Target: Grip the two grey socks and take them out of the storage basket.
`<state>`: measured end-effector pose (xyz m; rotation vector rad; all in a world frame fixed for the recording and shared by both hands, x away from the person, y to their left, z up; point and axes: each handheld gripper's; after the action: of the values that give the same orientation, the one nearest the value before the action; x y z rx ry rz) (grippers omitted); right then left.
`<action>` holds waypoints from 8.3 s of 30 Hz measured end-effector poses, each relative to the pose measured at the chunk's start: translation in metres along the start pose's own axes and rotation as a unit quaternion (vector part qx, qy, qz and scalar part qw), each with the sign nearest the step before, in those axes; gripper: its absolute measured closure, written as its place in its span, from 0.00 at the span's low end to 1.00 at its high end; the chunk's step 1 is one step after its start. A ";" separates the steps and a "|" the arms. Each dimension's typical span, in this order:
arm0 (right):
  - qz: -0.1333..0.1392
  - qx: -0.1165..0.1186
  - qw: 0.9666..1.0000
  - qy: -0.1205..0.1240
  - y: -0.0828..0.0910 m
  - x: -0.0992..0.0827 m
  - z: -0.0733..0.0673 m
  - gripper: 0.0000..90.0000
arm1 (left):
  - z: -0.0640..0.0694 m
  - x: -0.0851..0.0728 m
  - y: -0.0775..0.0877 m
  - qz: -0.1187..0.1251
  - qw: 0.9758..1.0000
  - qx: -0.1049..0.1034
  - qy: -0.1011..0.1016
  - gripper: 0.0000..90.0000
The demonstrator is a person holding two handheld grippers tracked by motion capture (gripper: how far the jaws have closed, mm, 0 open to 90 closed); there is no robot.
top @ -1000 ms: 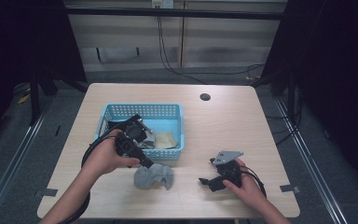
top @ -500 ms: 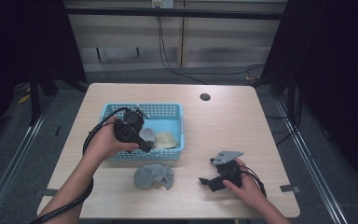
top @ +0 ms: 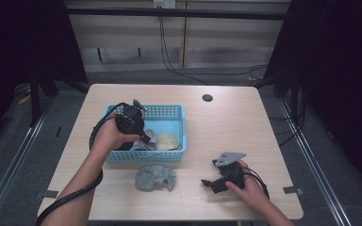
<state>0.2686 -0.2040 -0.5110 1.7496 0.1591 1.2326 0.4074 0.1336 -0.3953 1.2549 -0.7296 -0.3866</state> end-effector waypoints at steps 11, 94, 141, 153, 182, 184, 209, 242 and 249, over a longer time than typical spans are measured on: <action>0.000 -0.001 1.000 0.001 0.000 0.000 0.000 0.13 | -0.019 0.007 -0.027 -0.002 0.999 0.005 0.039 0.30; 0.002 0.000 1.000 0.001 0.000 0.000 0.000 0.13 | 0.003 0.026 0.031 -0.074 0.997 -0.005 -0.018 0.93; 0.001 -0.002 1.000 0.001 0.000 0.000 0.000 0.13 | 0.013 0.021 0.079 -0.073 0.997 -0.004 -0.032 0.94; 0.002 -0.002 1.000 0.002 0.000 0.000 0.001 0.13 | 0.039 0.010 0.085 -0.094 0.993 -0.024 -0.067 0.94; 0.001 -0.004 1.000 0.002 0.000 0.000 0.000 0.13 | 0.098 -0.020 0.016 -0.125 0.980 -0.089 -0.131 0.93; 0.001 -0.004 1.000 0.002 0.000 0.000 0.000 0.13 | 0.100 -0.022 0.010 -0.129 0.978 -0.089 -0.134 0.93; 0.000 -0.002 1.000 0.001 0.000 0.000 0.000 0.13 | 0.097 -0.030 -0.016 -0.098 0.985 -0.064 -0.126 0.61; -0.001 -0.001 1.000 0.001 0.000 0.000 0.000 0.13 | 0.042 -0.100 -0.007 0.018 0.997 -0.043 -0.057 0.33; -0.001 -0.001 1.000 0.001 0.000 0.000 0.000 0.13 | 0.028 -0.120 -0.019 0.038 0.997 -0.029 -0.053 0.32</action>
<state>0.2686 -0.2042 -0.5109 1.7453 0.1610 1.2322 0.3042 0.1850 -0.4436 1.1555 -0.8481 -0.4109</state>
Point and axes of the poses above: each handheld gripper's, and its own axes: y roughly backward along the jaws, x roughly out of its top, z roughly to its right, and after that the axes turned 5 degrees about -z, right-handed
